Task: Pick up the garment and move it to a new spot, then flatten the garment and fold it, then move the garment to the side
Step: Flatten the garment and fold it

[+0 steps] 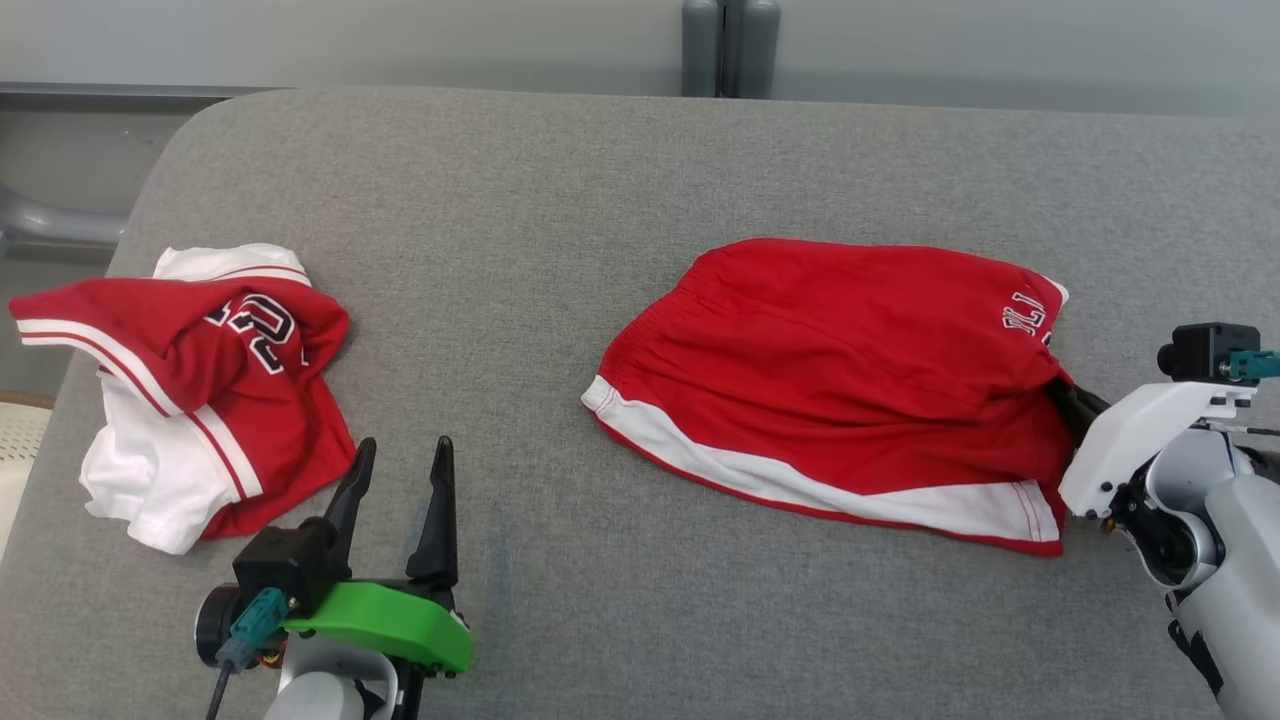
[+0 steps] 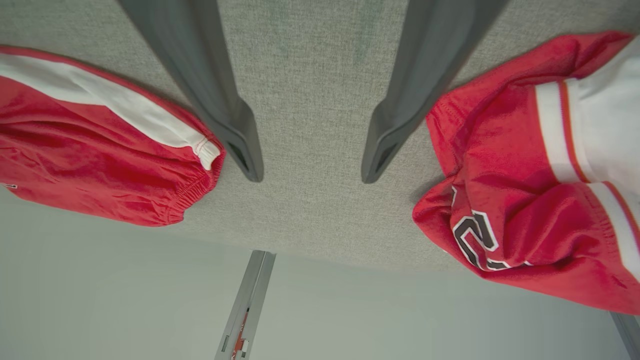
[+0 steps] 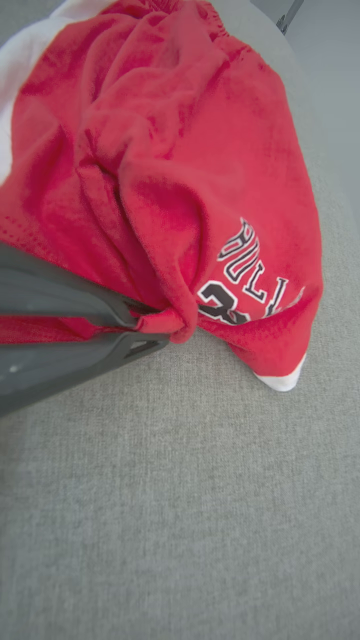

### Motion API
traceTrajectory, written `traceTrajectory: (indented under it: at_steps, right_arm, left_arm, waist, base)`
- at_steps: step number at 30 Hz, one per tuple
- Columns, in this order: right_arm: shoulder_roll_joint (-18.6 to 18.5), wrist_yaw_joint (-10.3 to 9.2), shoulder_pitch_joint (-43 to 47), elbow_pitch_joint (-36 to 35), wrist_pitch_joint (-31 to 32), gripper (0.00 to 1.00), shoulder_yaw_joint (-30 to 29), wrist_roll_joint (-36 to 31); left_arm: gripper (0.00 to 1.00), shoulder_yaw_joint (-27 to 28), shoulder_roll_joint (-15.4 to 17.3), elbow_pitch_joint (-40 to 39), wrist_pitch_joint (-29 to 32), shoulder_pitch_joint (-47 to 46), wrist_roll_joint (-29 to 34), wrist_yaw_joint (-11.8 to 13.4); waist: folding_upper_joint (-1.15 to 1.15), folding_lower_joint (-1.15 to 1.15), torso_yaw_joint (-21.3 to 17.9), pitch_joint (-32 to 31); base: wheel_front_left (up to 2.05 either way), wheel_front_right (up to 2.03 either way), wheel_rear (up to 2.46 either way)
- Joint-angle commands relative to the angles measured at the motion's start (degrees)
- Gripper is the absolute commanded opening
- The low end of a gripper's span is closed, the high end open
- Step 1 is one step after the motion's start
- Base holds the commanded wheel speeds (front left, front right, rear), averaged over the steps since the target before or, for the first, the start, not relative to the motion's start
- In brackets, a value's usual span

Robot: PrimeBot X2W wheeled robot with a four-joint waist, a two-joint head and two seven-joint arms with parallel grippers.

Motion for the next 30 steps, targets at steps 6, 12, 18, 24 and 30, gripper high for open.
traceTrajectory:
  at_steps: [6,12,18,24,30]
  right_arm:
    - [-1.41,0.02,-4.26,6.18,-4.02,0.0,3.5,1.93]
    - [-1.11,0.03,-4.55,8.29,-7.48,1.0,6.55,4.05]
    - [-1.55,0.03,-2.89,4.22,-13.96,1.0,9.37,3.89]
    - [-1.2,0.02,0.51,-2.92,-21.37,1.0,10.96,2.58]
    - [0.02,0.02,5.8,-8.38,-25.19,1.0,8.94,-0.7]
  left_arm:
    - [1.0,0.43,0.12,0.76,-0.17,-0.93,0.47,-0.49]
    - [1.0,0.91,0.13,0.62,-0.18,0.14,0.8,-0.43]
    - [1.0,2.4,0.95,-1.05,-0.17,1.45,1.4,0.03]
    - [1.0,5.39,1.06,-5.51,-0.11,3.45,3.18,0.4]
    - [1.0,7.91,0.26,-8.31,-0.12,5.51,4.68,0.02]
  waist:
    - [0.0,0.0,-0.05,-0.65]
    - [0.0,0.0,-1.6,-2.53]
    - [0.0,0.0,-4.46,-5.23]
    - [0.0,0.0,-7.91,-7.93]
    - [0.0,0.0,-10.54,-10.06]
  base:
    - [0.0,0.0,0.0]
    - [0.0,0.0,0.0]
    - [0.0,0.0,0.0]
    - [0.0,0.0,0.0]
    - [0.0,0.0,0.0]
